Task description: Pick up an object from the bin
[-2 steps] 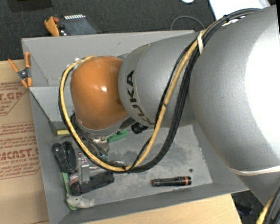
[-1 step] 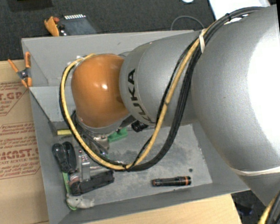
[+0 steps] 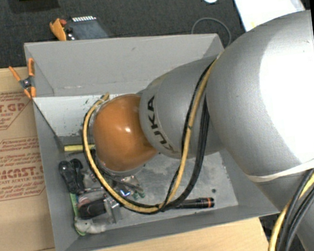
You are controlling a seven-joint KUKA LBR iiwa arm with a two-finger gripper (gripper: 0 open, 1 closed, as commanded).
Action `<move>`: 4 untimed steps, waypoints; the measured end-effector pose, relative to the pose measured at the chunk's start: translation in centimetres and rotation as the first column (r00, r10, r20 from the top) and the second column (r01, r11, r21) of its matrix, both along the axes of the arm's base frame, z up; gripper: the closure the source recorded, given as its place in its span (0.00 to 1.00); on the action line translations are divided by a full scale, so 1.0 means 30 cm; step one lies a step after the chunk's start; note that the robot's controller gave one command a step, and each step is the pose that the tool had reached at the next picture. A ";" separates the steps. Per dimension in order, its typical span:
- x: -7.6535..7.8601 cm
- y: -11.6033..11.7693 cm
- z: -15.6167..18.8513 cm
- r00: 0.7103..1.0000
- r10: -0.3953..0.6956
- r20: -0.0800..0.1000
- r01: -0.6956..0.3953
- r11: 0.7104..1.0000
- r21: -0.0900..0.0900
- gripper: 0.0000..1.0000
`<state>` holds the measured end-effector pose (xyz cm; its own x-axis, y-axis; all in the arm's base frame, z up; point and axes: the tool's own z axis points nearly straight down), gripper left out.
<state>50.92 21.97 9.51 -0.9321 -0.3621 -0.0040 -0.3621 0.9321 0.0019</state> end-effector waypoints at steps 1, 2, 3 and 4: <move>-0.019 -0.012 0.055 0.995 0.097 -0.002 -0.097 0.995 -0.001 0.00; -0.015 -0.014 -0.034 0.994 0.107 -0.007 -0.107 0.994 -0.004 0.00; 0.000 -0.064 -0.083 0.987 0.162 0.004 -0.162 0.987 0.001 0.00; -0.015 -0.027 -0.066 0.991 0.131 -0.007 -0.131 0.991 -0.001 1.00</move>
Offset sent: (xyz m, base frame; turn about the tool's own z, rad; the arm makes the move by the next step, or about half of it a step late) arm -0.0045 -0.0058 -0.0214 -0.1117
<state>50.47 21.15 7.54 -0.8769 -0.4808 0.0024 -0.4807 0.8769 0.0037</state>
